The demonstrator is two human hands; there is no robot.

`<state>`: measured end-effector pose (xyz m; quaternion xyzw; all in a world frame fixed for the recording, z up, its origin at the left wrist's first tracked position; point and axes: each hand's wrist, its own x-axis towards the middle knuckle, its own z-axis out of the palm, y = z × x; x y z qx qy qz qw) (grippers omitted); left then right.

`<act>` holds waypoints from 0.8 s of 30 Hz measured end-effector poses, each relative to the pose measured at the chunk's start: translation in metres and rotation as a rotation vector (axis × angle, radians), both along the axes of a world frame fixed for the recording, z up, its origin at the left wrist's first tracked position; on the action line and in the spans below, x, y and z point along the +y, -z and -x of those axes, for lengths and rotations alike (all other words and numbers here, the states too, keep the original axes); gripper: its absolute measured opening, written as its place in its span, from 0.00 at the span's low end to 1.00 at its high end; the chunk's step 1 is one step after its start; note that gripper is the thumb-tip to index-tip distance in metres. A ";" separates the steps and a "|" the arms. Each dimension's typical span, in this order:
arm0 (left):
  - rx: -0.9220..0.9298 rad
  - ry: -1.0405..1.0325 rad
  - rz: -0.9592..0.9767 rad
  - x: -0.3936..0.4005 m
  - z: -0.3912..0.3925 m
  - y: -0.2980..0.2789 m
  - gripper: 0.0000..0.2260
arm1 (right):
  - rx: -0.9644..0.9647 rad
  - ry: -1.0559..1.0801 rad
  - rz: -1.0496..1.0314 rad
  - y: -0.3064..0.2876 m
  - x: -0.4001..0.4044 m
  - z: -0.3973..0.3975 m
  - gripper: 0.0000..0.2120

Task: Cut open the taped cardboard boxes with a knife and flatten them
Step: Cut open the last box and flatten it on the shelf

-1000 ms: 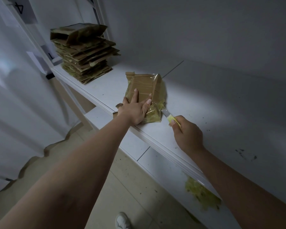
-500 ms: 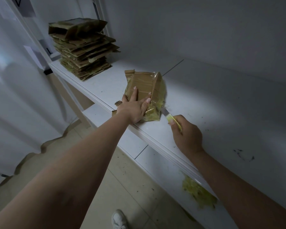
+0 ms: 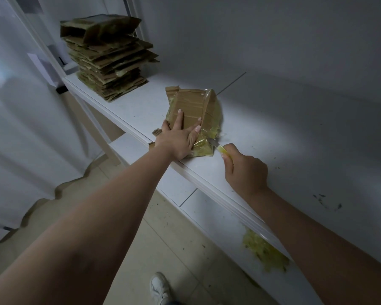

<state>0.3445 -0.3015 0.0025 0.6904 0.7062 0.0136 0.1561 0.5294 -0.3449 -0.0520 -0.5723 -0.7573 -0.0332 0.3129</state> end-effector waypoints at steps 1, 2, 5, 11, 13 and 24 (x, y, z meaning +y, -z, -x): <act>0.004 0.002 0.000 0.000 0.000 0.000 0.23 | -0.015 -0.006 -0.001 0.000 0.001 -0.001 0.09; 0.009 0.004 0.001 0.000 0.000 0.000 0.23 | -0.023 -0.018 -0.005 0.002 0.001 -0.003 0.08; 0.019 0.016 -0.002 0.001 0.003 0.000 0.23 | -0.086 -0.027 0.009 0.003 -0.002 -0.011 0.06; 0.031 0.031 -0.004 0.001 0.004 0.001 0.23 | -0.078 -0.103 0.042 0.006 -0.007 -0.017 0.05; -0.059 -0.009 0.022 0.001 0.003 -0.004 0.26 | 0.031 -0.104 0.031 0.006 -0.008 -0.021 0.09; 0.082 0.186 0.100 0.007 0.001 -0.054 0.31 | 0.554 0.039 0.160 0.009 0.001 -0.028 0.15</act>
